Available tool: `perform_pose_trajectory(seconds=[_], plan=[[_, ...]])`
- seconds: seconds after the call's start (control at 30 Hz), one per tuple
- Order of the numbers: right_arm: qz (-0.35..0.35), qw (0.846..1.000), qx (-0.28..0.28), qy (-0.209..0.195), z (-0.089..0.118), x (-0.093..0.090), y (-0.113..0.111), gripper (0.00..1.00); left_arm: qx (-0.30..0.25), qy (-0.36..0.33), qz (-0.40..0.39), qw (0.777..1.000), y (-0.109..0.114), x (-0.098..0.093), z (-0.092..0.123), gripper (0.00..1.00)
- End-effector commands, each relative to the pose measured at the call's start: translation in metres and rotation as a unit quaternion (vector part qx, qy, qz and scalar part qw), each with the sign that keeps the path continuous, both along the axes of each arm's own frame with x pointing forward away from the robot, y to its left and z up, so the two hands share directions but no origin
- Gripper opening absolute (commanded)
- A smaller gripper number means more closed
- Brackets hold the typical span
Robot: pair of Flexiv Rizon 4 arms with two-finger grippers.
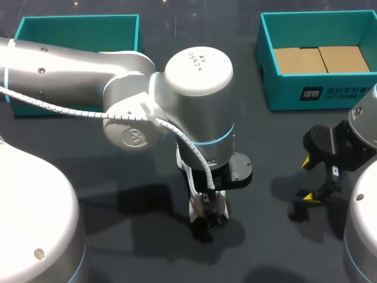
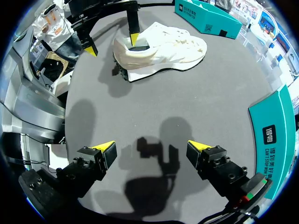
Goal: Take the shoe out of the shoebox, open the shoe tongue, remove and reinsert the insole, then place the shoe into the shoebox
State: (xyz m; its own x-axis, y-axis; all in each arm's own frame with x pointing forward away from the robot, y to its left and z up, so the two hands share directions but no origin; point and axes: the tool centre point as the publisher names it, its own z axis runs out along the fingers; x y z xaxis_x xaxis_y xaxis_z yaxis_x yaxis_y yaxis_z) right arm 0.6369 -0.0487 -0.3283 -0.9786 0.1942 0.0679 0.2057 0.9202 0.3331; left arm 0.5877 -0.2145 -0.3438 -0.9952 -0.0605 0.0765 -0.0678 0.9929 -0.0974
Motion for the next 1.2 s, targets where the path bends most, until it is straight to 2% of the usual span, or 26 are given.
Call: perform_pose_trajectory(seconds=[0.03, 0.43, 0.57, 0.7, 0.77, 1.03, 1.2], plan=[[0.0, 1.0, -0.001, -0.002, 0.0, -0.003, -0.001, 1.0, -0.003, -0.003, 0.002, 1.0, -0.001, 0.0, -0.018, 1.0], [0.0, 1.0, -0.001, -0.002, 0.0, -0.003, -0.001, 1.0, -0.004, -0.013, -0.009, 1.0, -0.006, 0.001, -0.039, 0.93], [0.0, 1.0, -0.001, -0.002, 0.0, -0.003, -0.001, 1.0, 0.005, -0.016, -0.013, 1.0, -0.009, -0.001, -0.042, 0.9], [0.0, 1.0, -0.001, -0.002, 0.0, -0.003, -0.001, 1.0, 0.012, -0.015, -0.014, 1.0, -0.01, 0.001, -0.044, 0.77], [0.0, 1.0, -0.001, -0.002, 0.0, -0.003, -0.001, 1.0, 0.016, -0.013, -0.012, 1.0, -0.011, 0.002, -0.045, 0.75], [0.0, 1.0, -0.001, -0.002, 0.0, -0.003, -0.001, 1.0, 0.034, -0.016, -0.01, 0.999, -0.014, 0.004, -0.047, 0.73], [0.0, 1.0, -0.001, -0.002, 0.0, -0.003, -0.001, 1.0, 0.041, -0.012, -0.012, 0.999, -0.013, 0.005, -0.048, 0.67]])
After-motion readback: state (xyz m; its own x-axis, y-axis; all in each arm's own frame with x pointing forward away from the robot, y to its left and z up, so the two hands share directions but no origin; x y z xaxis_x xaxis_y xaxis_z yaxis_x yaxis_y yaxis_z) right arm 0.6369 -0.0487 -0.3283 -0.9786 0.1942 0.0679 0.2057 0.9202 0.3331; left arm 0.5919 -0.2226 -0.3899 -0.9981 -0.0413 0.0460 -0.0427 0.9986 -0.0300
